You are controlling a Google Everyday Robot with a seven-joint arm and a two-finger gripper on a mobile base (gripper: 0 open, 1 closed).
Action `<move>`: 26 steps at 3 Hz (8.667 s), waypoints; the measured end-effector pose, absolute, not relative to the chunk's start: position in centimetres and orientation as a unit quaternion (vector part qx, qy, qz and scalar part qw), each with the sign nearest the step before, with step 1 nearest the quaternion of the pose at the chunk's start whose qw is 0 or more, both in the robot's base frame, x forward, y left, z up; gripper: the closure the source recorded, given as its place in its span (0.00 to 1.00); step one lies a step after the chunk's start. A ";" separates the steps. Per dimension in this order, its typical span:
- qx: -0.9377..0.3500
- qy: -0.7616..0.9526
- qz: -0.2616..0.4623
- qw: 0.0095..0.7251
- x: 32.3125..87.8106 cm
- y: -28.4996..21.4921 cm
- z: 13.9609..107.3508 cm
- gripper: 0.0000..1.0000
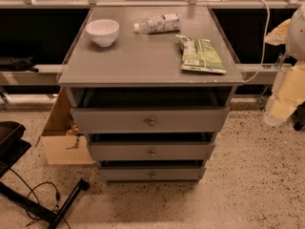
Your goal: Open top drawer
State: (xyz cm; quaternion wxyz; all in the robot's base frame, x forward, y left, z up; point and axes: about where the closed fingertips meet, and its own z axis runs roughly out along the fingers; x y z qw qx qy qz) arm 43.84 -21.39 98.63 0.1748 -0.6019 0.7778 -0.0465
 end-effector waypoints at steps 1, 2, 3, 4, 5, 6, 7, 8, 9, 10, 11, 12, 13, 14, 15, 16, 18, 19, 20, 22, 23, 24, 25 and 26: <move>-0.603 0.777 -0.046 0.175 43.7 -21.2 98.3 0.00; -0.608 0.775 -0.037 0.170 43.2 -20.7 95.8 0.00; -0.636 0.752 -0.013 0.173 42.7 -18.4 87.9 0.00; -0.651 0.740 0.008 0.171 42.6 -16.5 81.6 0.00; -0.664 0.728 0.023 0.166 46.0 -15.5 74.4 0.00; -0.673 0.724 0.021 0.146 49.1 -15.3 70.4 0.00; -0.672 0.729 0.008 0.131 52.9 -16.4 67.8 0.00; -0.675 0.726 -0.012 0.131 56.7 -16.7 67.6 0.00; -0.679 0.721 -0.030 0.135 59.9 -16.1 67.2 0.00; -0.684 0.717 -0.043 0.127 62.3 -14.9 65.7 0.00; -0.689 0.715 -0.046 0.110 63.0 -13.8 63.5 0.16; -0.691 0.716 -0.030 0.092 60.9 -14.1 62.8 0.47; -0.691 0.716 -0.030 0.092 60.9 -14.1 63.3 0.70; -0.691 0.716 -0.030 0.092 61.0 -14.1 63.8 0.94; -0.691 0.716 -0.030 0.092 60.9 -14.1 64.0 1.00; -0.690 0.719 -0.024 0.084 59.6 -14.5 64.4 1.00; -0.687 0.723 -0.012 0.074 57.1 -15.2 64.6 1.00; -0.686 0.724 -0.009 0.071 56.5 -15.2 64.6 1.00; -0.687 0.724 0.001 0.064 54.7 -15.6 64.9 1.00; -0.687 0.724 0.007 0.061 53.7 -15.7 65.0 0.81; -0.687 0.724 0.007 0.060 53.7 -15.7 65.0 0.58; -0.687 0.724 0.007 0.060 53.7 -15.7 65.0 0.27; -0.687 0.724 0.007 0.060 53.7 -15.7 65.0 0.04; -0.687 0.724 0.007 0.060 53.7 -15.7 65.0 0.00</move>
Offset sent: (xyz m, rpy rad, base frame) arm -0.0197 0.0181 -0.1039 0.0265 0.0915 0.0574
